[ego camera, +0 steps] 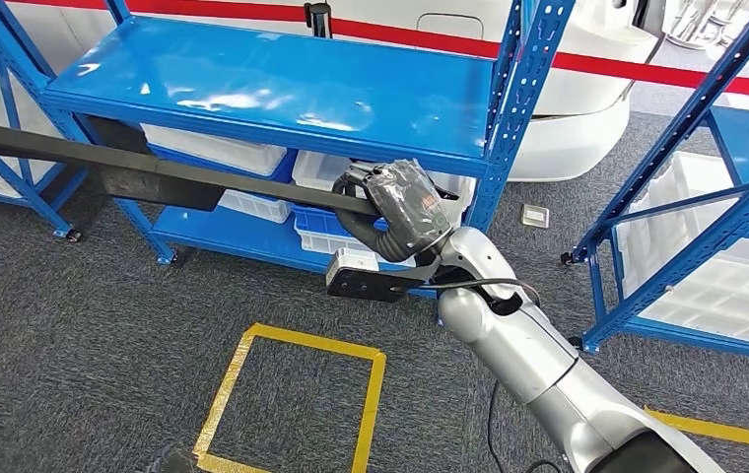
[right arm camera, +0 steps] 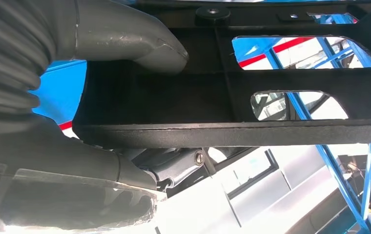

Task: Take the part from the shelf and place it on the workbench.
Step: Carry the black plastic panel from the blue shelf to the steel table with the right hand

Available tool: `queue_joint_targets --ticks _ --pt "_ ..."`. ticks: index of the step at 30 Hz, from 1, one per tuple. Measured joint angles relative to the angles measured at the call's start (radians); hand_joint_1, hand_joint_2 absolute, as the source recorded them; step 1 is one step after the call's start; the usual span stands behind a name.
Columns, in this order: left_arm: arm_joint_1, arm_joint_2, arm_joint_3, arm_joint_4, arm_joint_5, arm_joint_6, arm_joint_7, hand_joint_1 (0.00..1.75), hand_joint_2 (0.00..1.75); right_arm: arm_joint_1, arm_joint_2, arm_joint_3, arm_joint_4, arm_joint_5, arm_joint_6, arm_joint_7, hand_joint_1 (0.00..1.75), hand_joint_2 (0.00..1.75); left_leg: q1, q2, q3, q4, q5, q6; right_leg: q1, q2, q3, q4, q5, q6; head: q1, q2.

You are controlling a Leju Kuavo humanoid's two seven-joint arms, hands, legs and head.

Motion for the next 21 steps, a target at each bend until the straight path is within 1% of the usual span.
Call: queue_joint_targets --ticks 8,10,12,13,14,15,16,17,18,19,20,21 --pt "0.000 0.000 0.000 0.000 0.006 -0.004 0.006 0.00 1.75 0.000 0.000 0.001 0.000 0.005 0.000 0.000 1.66 1.75 -0.001 0.000 -0.001 0.001 0.000 0.000 -0.002 0.000 0.001 -0.001 0.000 0.000 0.000 0.000" --pt "0.000 0.002 -0.001 0.000 0.006 -0.005 0.008 0.00 1.75 0.000 0.001 0.001 0.000 0.006 -0.002 0.000 1.66 1.75 -0.001 0.001 -0.003 0.005 -0.004 0.010 -0.017 -0.002 0.006 -0.009 0.005 0.008 -0.003 0.000" --pt "0.000 0.004 -0.001 0.000 0.007 -0.005 0.009 0.00 1.75 -0.002 0.003 0.001 -0.002 0.007 -0.003 0.000 1.66 1.75 -0.001 0.003 0.011 -0.013 0.004 0.029 -0.023 -0.004 0.011 -0.018 0.009 0.019 -0.004 0.000" --pt "0.000 0.003 -0.002 0.000 0.007 -0.005 0.010 0.00 1.75 -0.003 0.003 0.001 -0.003 0.008 -0.004 0.000 1.66 1.75 0.000 0.004 0.020 -0.030 0.013 0.037 -0.017 -0.005 0.007 -0.006 -0.003 0.016 -0.004 0.000" --pt "-0.001 0.003 -0.003 0.000 0.007 -0.006 0.010 0.00 1.75 -0.004 0.002 0.000 -0.004 0.008 -0.005 0.000 1.66 1.75 0.002 0.006 0.029 -0.046 0.023 0.043 -0.013 -0.005 -0.009 0.029 -0.027 0.010 -0.002 0.000" --pt "-0.001 0.002 -0.005 0.000 0.007 -0.006 0.011 0.00 1.75 -0.004 0.000 0.001 -0.004 0.008 -0.006 0.000 1.66 1.75 0.004 0.008 0.032 -0.055 0.029 0.045 -0.013 -0.005 -0.033 0.087 -0.061 0.001 0.000 0.000" --pt "-0.002 0.001 -0.006 0.000 0.007 -0.006 0.011 0.00 1.75 -0.004 -0.002 0.001 -0.004 0.008 -0.007 0.000 1.66 1.75 0.004 0.008 0.030 -0.058 0.032 0.046 -0.011 -0.004 -0.064 0.158 -0.099 -0.007 0.001 0.000" --pt "-0.002 0.001 -0.007 0.000 0.007 -0.006 0.012 0.00 1.75 -0.002 -0.005 0.002 -0.004 0.008 -0.007 0.000 1.66 1.75 0.004 0.008 0.026 -0.058 0.035 0.044 -0.011 -0.003 -0.091 0.223 -0.129 -0.009 0.002 0.000" --pt "-0.001 0.000 -0.008 0.000 0.007 -0.007 0.012 0.00 1.75 0.001 -0.008 0.002 -0.004 0.008 -0.007 0.000 1.66 1.75 0.005 0.008 0.021 -0.057 0.039 0.040 -0.010 -0.002 -0.102 0.260 -0.144 -0.006 0.003 0.000" --pt "-0.001 0.000 -0.009 0.000 0.007 -0.007 0.012 0.00 1.75 0.004 -0.011 0.003 -0.004 0.008 -0.007 0.000 1.66 1.75 0.007 0.008 0.014 -0.056 0.043 0.035 -0.011 -0.002 -0.094 0.260 -0.145 -0.001 0.003 0.000" --pt "-0.001 -0.001 -0.009 0.000 0.007 -0.008 0.012 0.00 1.75 0.005 -0.012 0.004 -0.004 0.009 -0.007 0.001 1.66 1.75 0.009 0.008 0.007 -0.055 0.048 0.029 -0.012 -0.003 -0.064 0.215 -0.131 0.007 0.003 0.000" --pt "-0.001 -0.001 -0.009 0.000 0.007 -0.008 0.012 0.00 1.75 0.006 -0.013 0.005 -0.004 0.009 -0.007 0.001 1.66 1.75 0.013 0.008 -0.001 -0.051 0.053 0.023 -0.014 -0.003 -0.020 0.143 -0.113 0.014 0.003 0.000"
